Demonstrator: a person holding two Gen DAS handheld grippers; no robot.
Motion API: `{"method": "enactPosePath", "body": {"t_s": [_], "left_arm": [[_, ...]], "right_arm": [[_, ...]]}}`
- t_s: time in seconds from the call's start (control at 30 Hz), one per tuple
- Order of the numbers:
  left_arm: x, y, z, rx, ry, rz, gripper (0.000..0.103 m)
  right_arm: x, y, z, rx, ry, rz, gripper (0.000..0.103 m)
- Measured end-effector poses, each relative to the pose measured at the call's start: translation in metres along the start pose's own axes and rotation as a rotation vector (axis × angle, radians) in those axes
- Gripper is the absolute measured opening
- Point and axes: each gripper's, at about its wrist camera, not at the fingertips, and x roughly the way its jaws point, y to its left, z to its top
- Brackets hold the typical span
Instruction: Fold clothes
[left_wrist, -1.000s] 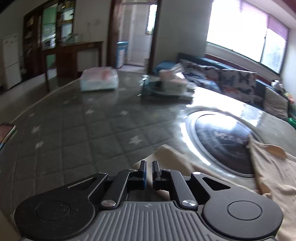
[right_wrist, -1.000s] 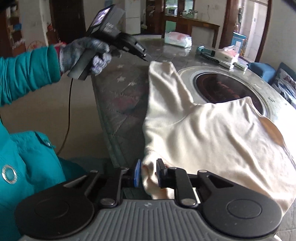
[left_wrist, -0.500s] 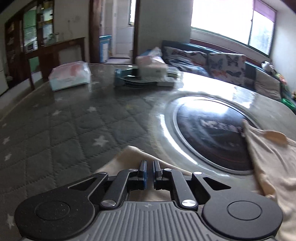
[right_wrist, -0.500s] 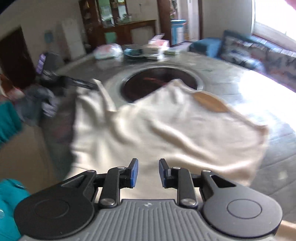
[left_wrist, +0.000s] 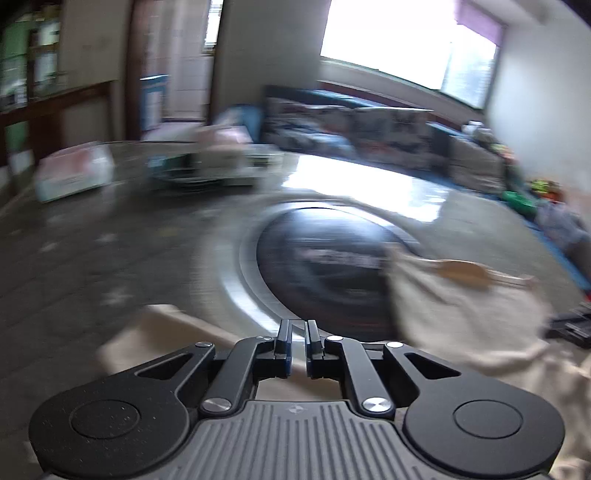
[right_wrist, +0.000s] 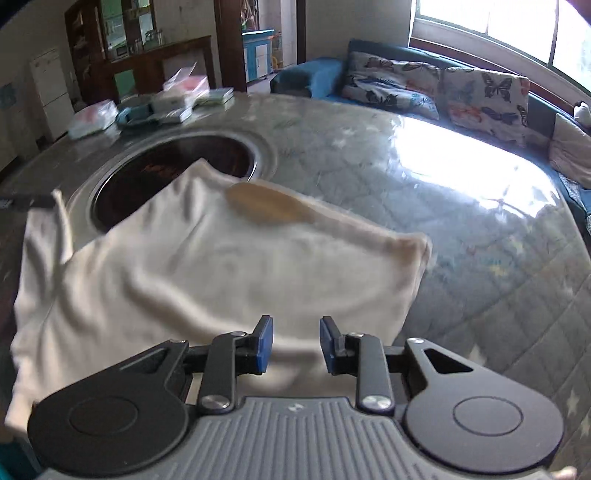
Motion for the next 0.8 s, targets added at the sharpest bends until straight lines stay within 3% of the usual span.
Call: {"method": "enactPosePath", "body": {"t_s": [0.17,0.3,0.5,0.8], "left_arm": [[0.010,-0.070,-0.015,0.138,0.094,-0.265,0.009],[0.021,-0.105,-0.034,0.215,0.190,-0.416,0.009],[0.028,-0.132,-0.055,0.297,0.268,-0.507,0.009],[0.025,-0.143,-0.059,0.333,0.276,-0.569,0.025]], "right_arm": [[0.015,-0.001,0.028,-0.033,-0.024,-0.019,0.027],[0.036,0.008,0.054,-0.087,-0.055,-0.014,0.027],[0.063,0.017,0.075,-0.170,-0.050,-0.005,0.027],[0.087,0.023,0.085,-0.255,-0.024,0.040,0.027]]}}
